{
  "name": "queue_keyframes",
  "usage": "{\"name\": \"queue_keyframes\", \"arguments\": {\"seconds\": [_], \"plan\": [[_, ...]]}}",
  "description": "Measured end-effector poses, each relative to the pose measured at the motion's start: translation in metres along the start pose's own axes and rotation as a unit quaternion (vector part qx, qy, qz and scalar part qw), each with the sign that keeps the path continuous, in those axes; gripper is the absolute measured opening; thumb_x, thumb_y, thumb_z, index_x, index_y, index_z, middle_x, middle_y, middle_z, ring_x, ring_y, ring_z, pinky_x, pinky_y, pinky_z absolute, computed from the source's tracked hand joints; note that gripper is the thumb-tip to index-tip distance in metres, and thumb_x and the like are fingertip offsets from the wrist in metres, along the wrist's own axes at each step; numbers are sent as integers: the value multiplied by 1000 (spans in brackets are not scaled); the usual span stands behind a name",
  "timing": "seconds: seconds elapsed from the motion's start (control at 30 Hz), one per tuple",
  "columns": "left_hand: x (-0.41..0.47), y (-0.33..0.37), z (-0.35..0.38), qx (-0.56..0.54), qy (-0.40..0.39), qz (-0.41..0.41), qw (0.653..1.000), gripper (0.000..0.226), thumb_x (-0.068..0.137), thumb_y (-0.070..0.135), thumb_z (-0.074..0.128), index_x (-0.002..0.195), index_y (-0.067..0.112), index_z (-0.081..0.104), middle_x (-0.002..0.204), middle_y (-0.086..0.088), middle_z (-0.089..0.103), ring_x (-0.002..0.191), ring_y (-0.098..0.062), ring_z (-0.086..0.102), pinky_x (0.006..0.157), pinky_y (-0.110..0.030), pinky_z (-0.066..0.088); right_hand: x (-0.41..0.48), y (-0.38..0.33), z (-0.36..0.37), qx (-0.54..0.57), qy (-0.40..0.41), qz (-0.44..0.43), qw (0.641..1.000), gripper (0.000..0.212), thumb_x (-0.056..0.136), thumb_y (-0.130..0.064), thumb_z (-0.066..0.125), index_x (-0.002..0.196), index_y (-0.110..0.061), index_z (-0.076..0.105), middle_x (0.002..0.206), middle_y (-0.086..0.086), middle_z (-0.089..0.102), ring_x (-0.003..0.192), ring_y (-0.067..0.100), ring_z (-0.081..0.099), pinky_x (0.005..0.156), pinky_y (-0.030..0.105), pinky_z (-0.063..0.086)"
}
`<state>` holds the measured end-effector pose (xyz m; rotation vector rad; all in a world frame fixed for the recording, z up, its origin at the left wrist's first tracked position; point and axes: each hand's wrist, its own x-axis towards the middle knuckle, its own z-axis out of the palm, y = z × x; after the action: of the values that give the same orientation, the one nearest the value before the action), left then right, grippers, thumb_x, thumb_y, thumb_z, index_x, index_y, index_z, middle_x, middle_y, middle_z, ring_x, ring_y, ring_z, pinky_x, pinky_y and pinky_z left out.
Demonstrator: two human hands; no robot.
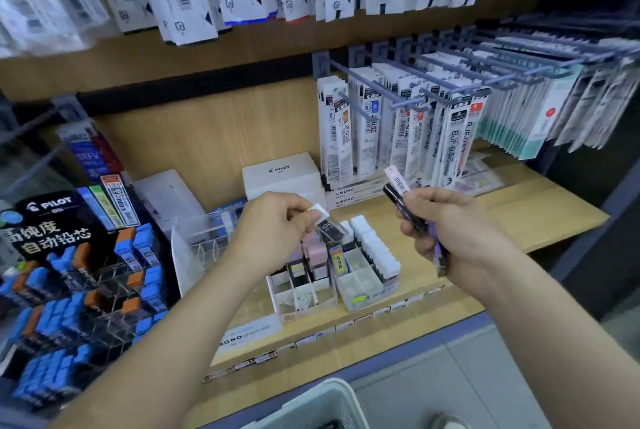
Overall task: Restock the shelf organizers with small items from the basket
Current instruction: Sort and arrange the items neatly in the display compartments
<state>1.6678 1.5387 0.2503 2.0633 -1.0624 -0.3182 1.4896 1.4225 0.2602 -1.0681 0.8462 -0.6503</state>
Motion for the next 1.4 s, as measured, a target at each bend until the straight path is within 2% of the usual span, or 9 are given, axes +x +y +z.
{"name": "queue_keyframes", "arguments": {"seconds": [0.1, 0.27, 0.43, 0.6, 0.7, 0.9, 1.2, 1.33, 1.4], "plan": [[18, 2, 11, 69, 8, 20, 997, 8, 82, 30, 73, 75, 27, 74, 67, 10, 68, 63, -4, 58, 56, -12, 41, 7, -1, -10, 12, 20, 7, 1000, 4, 95, -3, 56, 94, -7, 57, 74, 12, 56, 53, 15, 48, 35, 15, 27], [33, 0, 35, 75, 15, 10, 997, 6, 77, 29, 78, 76, 26, 74, 74, 8, 69, 76, -10, 64, 71, -21, 46, 13, 6, -10, 3, 0, 20, 1000, 8, 95, -5, 57, 87, -8, 57, 72, 11, 57, 51, 13, 48, 37, 17, 25], [39, 3, 47, 123, -4, 38, 992, 11, 80, 32, 75, 71, 26, 71, 75, 8, 69, 76, -11, 63, 69, -22, 46, 20, 13, -8, 25, 0, 34, 999, 8, 95, -6, 57, 88, -9, 57, 71, 10, 58, 49, 13, 50, 36, 17, 26], [42, -6, 61, 213, -3, 64, 975, 16, 86, 34, 67, 83, 19, 72, 82, 0, 70, 81, -21, 62, 73, -28, 49, 25, 28, -6, 4, -8, 35, 999, 6, 94, -7, 59, 88, -8, 58, 68, 10, 60, 47, 12, 50, 35, 17, 27], [43, -10, 67, 207, 7, 64, 976, 13, 86, 33, 66, 86, 22, 72, 81, 1, 71, 81, -21, 63, 70, -28, 47, 28, 37, -7, -9, -6, 42, 999, 6, 92, -9, 64, 94, -5, 60, 68, 10, 60, 48, 12, 50, 35, 18, 30], [43, -8, 72, 158, 28, 64, 985, 9, 85, 32, 68, 88, 25, 73, 80, 5, 71, 75, -15, 60, 67, -22, 40, 29, 43, -14, -11, 14, 53, 998, 8, 90, -11, 67, 91, -6, 60, 73, 12, 62, 49, 13, 49, 35, 19, 30], [47, -10, 66, 223, 2, 82, 971, 12, 85, 33, 67, 86, 22, 72, 82, 3, 70, 84, -20, 60, 71, -27, 45, 29, 42, -12, -5, -2, 55, 998, 15, 89, -12, 68, 100, -4, 61, 77, 11, 63, 50, 12, 51, 36, 18, 32], [42, -12, 71, 244, -11, 86, 966, 11, 87, 34, 65, 91, 24, 67, 87, 2, 67, 88, -20, 58, 69, -27, 40, 30, 42, -13, -1, 1, 56, 998, 19, 88, -11, 69, 103, -2, 61, 77, 11, 63, 50, 11, 50, 36, 18, 32], [41, -14, 75, 232, -13, 69, 970, 5, 85, 33, 66, 86, 28, 63, 86, 3, 66, 91, -19, 56, 68, -26, 38, 30, 42, -13, -1, -4, 58, 998, 19, 88, -11, 69, 103, -2, 62, 77, 11, 63, 50, 11, 50, 36, 18, 32]]}}
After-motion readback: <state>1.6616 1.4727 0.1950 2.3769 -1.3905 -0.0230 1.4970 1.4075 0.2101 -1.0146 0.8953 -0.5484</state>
